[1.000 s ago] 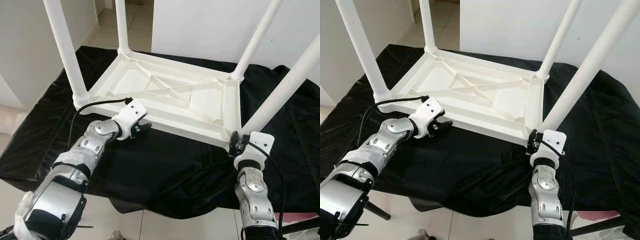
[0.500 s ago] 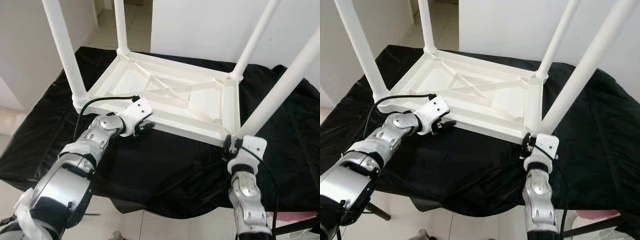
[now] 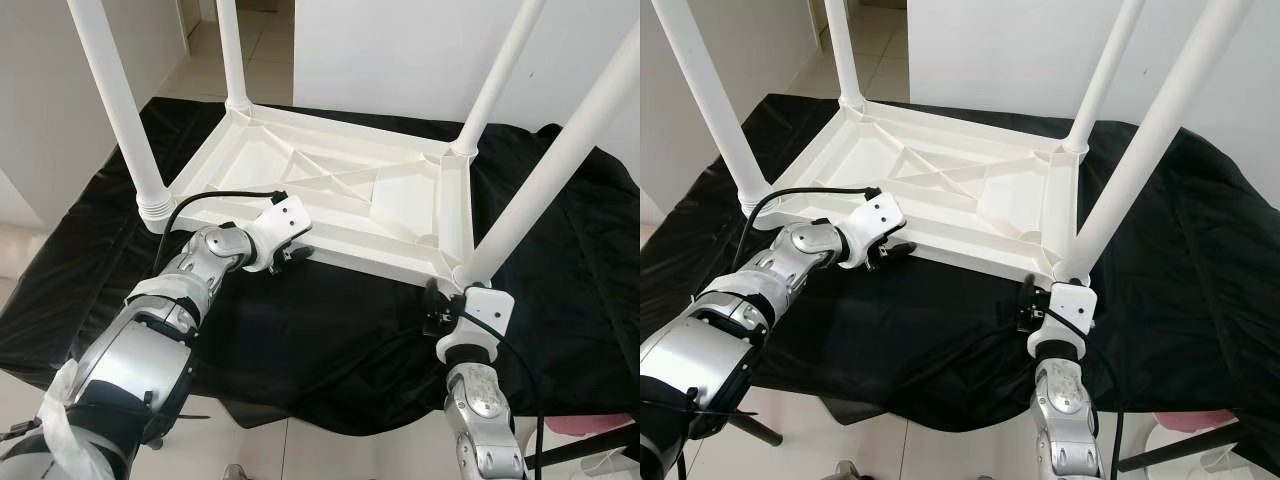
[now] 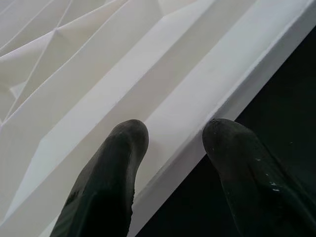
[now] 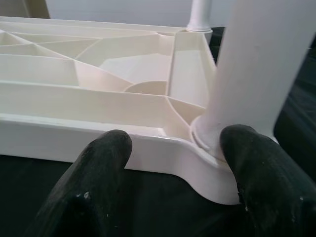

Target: Building children table

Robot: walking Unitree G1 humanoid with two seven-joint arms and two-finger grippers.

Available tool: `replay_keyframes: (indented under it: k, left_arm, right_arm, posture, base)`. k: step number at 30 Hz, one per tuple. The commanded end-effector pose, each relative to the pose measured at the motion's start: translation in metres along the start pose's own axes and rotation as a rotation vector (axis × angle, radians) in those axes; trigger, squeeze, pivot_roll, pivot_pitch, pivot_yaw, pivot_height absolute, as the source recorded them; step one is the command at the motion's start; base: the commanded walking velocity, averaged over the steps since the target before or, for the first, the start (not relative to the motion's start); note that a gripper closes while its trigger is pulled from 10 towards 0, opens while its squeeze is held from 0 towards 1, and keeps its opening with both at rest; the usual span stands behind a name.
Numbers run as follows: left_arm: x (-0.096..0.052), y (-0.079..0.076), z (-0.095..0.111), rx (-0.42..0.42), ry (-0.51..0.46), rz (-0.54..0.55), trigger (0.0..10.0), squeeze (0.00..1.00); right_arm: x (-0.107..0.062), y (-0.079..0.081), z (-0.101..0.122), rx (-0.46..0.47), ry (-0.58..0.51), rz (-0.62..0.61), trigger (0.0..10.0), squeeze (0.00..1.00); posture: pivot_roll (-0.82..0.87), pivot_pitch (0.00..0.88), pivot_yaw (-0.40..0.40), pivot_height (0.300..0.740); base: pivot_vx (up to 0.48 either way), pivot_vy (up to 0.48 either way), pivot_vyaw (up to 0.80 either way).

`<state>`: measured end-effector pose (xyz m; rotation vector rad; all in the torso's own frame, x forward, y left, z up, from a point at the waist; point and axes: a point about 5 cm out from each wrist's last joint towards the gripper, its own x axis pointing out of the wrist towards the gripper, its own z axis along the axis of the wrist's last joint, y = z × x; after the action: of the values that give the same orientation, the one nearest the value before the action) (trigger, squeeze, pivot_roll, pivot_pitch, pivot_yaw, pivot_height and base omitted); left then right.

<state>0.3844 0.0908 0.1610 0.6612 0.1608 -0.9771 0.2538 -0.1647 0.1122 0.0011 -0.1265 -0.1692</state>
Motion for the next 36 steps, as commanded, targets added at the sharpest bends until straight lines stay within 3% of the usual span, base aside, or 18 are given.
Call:
replay_keyframes:
  k: [1, 13, 22, 24, 31, 36]
  left_arm:
    - [0.0, -0.001, 0.0, 0.016, 0.025, -0.055, 10.0, 0.0]
    - [-0.003, 0.004, -0.008, -0.019, 0.133, -0.062, 10.0, 0.0]
    - [-0.002, 0.008, -0.013, -0.028, 0.21, 0.02, 10.0, 0.0]
    - [-0.002, 0.01, -0.016, -0.035, 0.265, 0.077, 10.0, 0.0]
    - [-0.002, 0.012, -0.016, -0.081, 0.288, 0.114, 10.0, 0.0]
    - [-0.001, 0.013, -0.012, -0.088, 0.289, 0.07, 10.0, 0.0]
  right_arm:
    - [0.001, 0.002, 0.004, 0.001, -0.022, 0.013, 10.0, 0.0]
    - [-0.003, 0.012, 0.007, 0.023, -0.035, 0.057, 10.0, 0.0]
    - [-0.008, 0.012, 0.007, 0.027, -0.023, 0.057, 10.0, 0.0]
    - [-0.011, 0.013, 0.007, 0.027, -0.016, 0.056, 10.0, 0.0]
    - [-0.013, 0.013, 0.007, 0.027, -0.007, 0.056, 10.0, 0.0]
    - [-0.012, 0.014, 0.009, 0.027, -0.005, 0.055, 10.0, 0.0]
  posture:
    - [-0.06, 0.037, 0.009, 0.74]
    - [-0.08, 0.052, 0.022, 0.74]
    - [-0.1, 0.104, 0.032, 0.74]
    - [-0.11, 0.121, 0.029, 0.74]
    - [-0.11, 0.139, 0.028, 0.74]
    - [-0.12, 0.155, 0.032, 0.74]
  base:
    - [0.0, 0.0, 0.0]
    - [0.0, 0.0, 0.0]
    - [0.0, 0.0, 0.0]
    - [0.0, 0.0, 0.0]
    - [0.0, 0.0, 0.0]
    - [0.0, 0.0, 0.0]
